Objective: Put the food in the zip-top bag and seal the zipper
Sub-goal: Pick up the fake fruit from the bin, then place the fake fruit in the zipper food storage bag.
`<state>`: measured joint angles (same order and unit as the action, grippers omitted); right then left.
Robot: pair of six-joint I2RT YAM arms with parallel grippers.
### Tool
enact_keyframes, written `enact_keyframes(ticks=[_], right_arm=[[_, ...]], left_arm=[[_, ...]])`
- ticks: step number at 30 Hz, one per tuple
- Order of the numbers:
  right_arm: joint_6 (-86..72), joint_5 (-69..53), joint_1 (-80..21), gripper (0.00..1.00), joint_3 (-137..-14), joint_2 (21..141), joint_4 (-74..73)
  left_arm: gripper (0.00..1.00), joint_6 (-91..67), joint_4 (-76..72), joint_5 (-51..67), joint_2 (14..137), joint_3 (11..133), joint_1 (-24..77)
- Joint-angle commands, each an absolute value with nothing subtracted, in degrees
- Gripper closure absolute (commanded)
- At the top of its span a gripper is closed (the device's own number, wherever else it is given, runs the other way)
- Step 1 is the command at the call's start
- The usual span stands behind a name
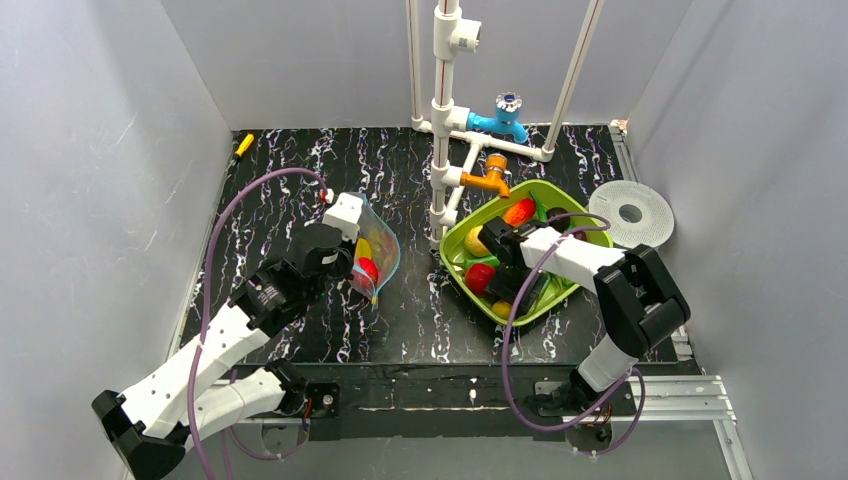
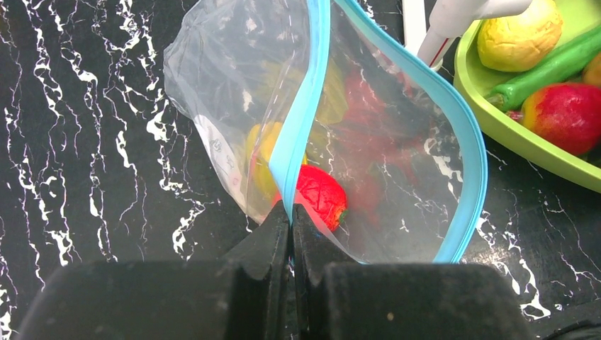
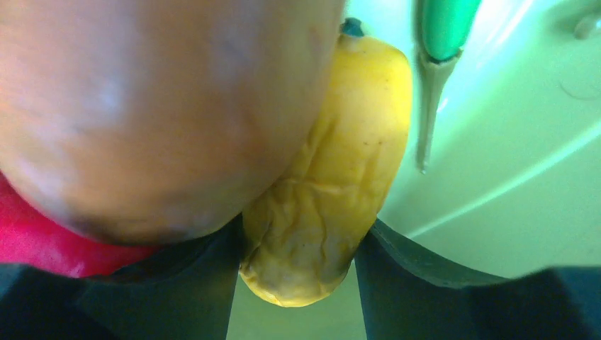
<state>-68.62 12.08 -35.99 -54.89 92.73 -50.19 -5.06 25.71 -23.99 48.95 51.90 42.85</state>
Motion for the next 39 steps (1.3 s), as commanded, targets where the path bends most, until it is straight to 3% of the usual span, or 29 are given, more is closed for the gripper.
enact_keyframes(ticks=[1,7,13,15,16,20,22,27,31,39], right_arm=[[-67.22,14.11,-35.60,0.43,-55.67,93.36,-48.75],[-65.13,18.45,-35.71,0.64,-55.36,85.23,-49.19],[-61.82,20.49,-35.68,0.78,-55.12,78.54,-48.44],[-56.53,22.85,-35.68,0.96,-56.03,74.68,-49.48],[-52.50,23.04,-35.64,0.99,-56.16,71.75,-48.76],[-36.80,9.40,-35.68,0.99,-46.53,55.91,-29.49],[-33.39,6.26,-35.68,0.99,-46.48,55.86,-27.64],[-31.84,-7.83,-35.68,0.99,-47.18,60.14,-20.97],[-32.85,-15.44,-36.61,0.99,-46.53,61.07,-13.42],[-28.58,-14.11,-46.53,0.99,-51.25,56.74,-9.41]], left_arm=[[1.00,-4.40,25.68,-25.03,48.92,51.22,42.48],[1.00,-4.14,25.52,-26.02,48.89,50.94,42.48],[1.00,-4.31,25.75,-25.75,50.10,50.91,42.45],[1.00,-4.34,24.77,-25.69,50.75,50.75,42.48],[1.00,-4.14,24.49,-25.72,51.49,50.72,42.50],[1.00,-11.64,33.54,-23.73,54.37,57.85,42.48],[1.00,-15.06,45.37,-17.98,56.45,64.80,42.51],[1.00,-20.07,58.96,-13.21,59.18,72.68,42.46],[1.00,-25.26,58.84,-9.96,60.69,72.05,42.54],[1.00,-31.43,52.58,-1.52,59.45,71.14,42.45]])
